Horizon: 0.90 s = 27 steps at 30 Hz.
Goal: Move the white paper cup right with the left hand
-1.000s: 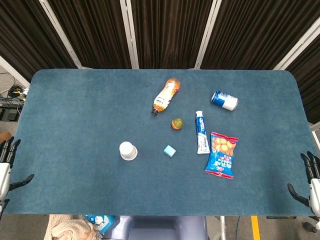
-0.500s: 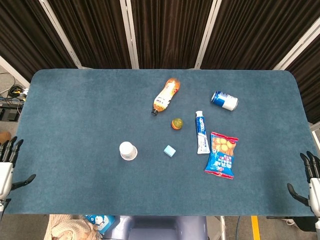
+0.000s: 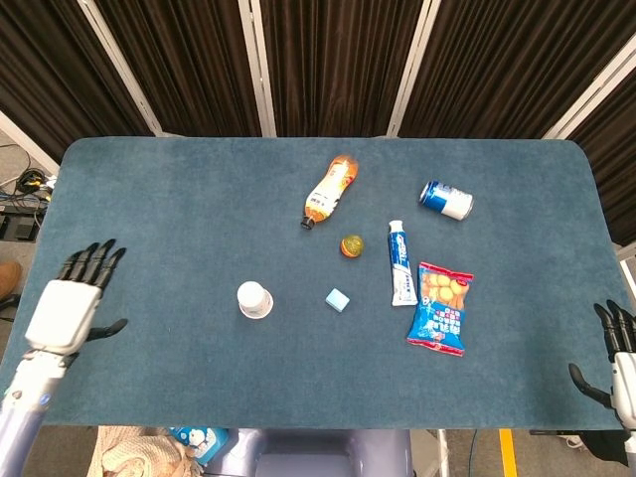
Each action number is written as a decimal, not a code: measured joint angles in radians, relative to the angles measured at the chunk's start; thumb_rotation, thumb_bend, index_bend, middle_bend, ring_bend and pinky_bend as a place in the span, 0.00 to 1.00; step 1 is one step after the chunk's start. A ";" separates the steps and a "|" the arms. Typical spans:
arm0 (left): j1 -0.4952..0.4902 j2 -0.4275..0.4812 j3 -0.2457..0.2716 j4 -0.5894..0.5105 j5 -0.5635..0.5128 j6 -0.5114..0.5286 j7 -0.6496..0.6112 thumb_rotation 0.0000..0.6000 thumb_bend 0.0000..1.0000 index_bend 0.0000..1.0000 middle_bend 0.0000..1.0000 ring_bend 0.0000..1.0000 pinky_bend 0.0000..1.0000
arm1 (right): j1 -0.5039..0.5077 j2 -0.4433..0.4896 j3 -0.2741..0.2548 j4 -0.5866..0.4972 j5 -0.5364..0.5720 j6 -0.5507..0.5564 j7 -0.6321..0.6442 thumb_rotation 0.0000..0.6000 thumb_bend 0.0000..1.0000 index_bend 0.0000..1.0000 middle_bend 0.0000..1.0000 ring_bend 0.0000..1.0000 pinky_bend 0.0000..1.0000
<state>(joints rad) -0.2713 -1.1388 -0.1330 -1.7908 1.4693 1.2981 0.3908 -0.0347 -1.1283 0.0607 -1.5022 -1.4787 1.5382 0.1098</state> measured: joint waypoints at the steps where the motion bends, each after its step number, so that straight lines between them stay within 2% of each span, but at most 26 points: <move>1: -0.016 -0.005 -0.007 -0.012 -0.012 -0.019 0.021 1.00 0.13 0.03 0.14 0.15 0.26 | 0.000 0.000 0.000 0.000 0.001 -0.001 0.000 1.00 0.31 0.00 0.00 0.00 0.04; 6: -0.083 -0.037 -0.035 -0.046 -0.068 -0.087 0.107 1.00 0.15 0.07 0.24 0.22 0.31 | 0.000 0.002 0.002 0.000 0.006 -0.004 0.009 1.00 0.31 0.00 0.00 0.00 0.03; 16: -0.232 -0.169 -0.082 -0.056 -0.264 -0.199 0.319 1.00 0.16 0.10 0.28 0.24 0.31 | 0.004 0.006 0.005 -0.001 0.014 -0.014 0.019 1.00 0.31 0.00 0.00 0.00 0.03; 27: -0.370 -0.347 -0.083 0.011 -0.443 -0.221 0.515 1.00 0.17 0.15 0.31 0.25 0.31 | 0.005 0.010 0.003 -0.006 0.011 -0.016 0.028 1.00 0.31 0.00 0.00 0.00 0.04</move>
<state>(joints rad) -0.6415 -1.4861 -0.2161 -1.7801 1.0264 1.0774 0.9058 -0.0295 -1.1179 0.0636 -1.5078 -1.4681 1.5219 0.1382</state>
